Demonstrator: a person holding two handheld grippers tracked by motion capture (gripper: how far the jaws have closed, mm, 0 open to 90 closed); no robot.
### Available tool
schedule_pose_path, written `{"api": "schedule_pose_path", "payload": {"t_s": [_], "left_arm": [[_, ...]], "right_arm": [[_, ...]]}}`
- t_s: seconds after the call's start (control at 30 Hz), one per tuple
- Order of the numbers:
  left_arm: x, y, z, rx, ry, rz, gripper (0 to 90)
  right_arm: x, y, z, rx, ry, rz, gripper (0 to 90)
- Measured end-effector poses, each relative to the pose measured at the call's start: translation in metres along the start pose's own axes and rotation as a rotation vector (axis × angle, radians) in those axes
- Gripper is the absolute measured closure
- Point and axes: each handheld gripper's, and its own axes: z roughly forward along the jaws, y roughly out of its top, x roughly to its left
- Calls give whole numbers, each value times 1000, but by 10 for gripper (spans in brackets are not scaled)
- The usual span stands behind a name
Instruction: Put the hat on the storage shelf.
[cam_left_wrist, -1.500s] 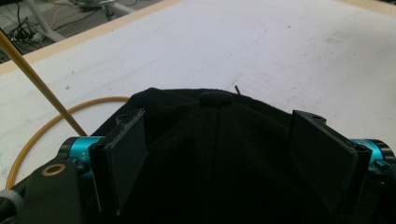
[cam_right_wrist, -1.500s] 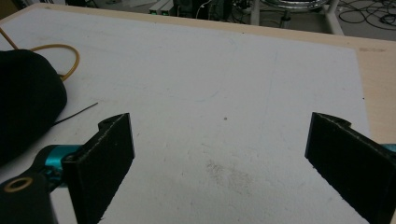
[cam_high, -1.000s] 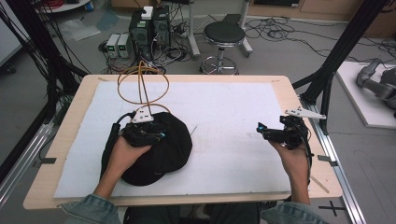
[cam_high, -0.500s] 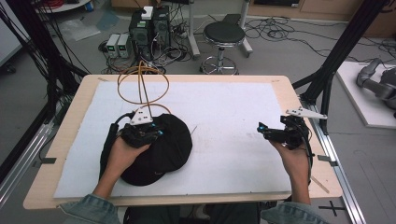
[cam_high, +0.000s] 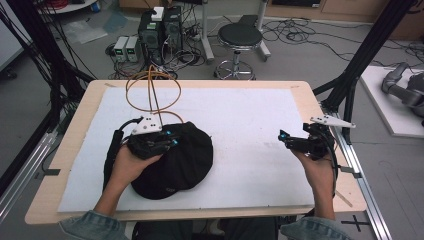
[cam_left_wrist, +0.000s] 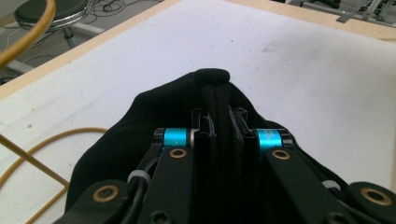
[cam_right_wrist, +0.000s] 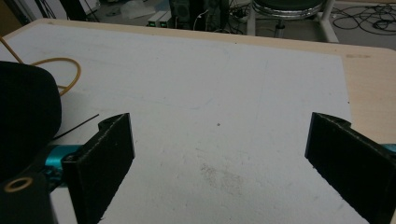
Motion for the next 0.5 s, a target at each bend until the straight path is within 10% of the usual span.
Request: {"api": "schedule_pose_path", "payload": {"t_s": [0.5], "left_arm": [[-5, 25, -40, -98, -41, -4, 820]], "right_arm": [[-1, 3, -5, -17, 1, 15, 79]]}}
